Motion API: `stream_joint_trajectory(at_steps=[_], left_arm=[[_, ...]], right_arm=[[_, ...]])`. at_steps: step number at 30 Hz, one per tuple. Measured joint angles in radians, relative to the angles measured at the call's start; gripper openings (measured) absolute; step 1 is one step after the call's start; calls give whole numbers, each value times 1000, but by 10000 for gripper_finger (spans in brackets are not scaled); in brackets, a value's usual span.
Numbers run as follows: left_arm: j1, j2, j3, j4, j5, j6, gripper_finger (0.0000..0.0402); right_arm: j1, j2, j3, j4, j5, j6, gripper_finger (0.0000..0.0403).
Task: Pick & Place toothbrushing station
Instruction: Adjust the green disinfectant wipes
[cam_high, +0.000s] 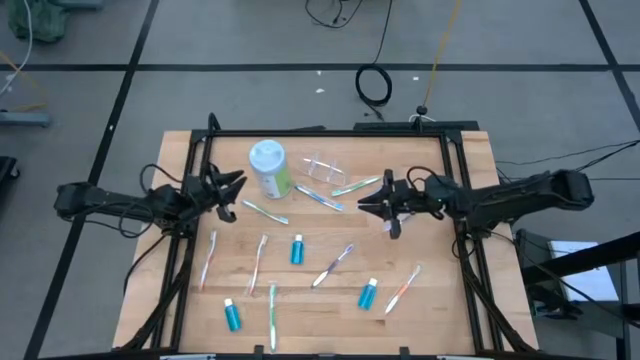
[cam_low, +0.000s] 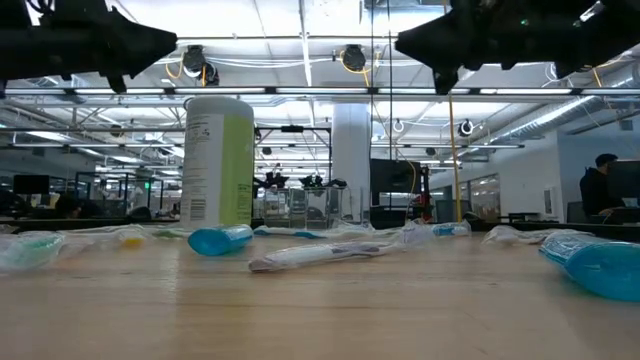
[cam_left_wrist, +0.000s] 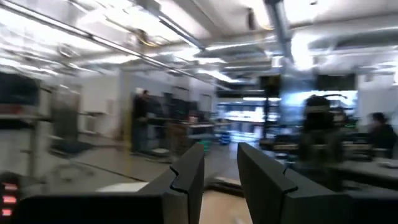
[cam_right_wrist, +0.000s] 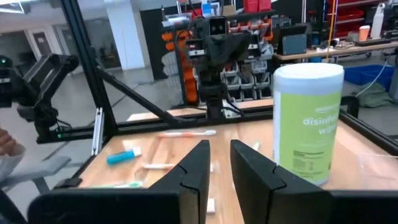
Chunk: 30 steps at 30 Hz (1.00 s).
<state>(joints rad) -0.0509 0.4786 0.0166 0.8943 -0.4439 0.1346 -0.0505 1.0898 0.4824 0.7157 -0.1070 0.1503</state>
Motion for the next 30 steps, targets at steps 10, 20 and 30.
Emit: stream_joint_trajectory(at_steps=[10,20,30], left_arm=[[-19,-1,0,-70,149,-215,102],[-64,-1,0,-120,583,-214,102],[-69,1,0,-357,501,-184,102]], right_arm=[[0,94,0,44,0,2,55],[0,99,0,47,2,-65,55],[0,99,0,64,6,-231,55]])
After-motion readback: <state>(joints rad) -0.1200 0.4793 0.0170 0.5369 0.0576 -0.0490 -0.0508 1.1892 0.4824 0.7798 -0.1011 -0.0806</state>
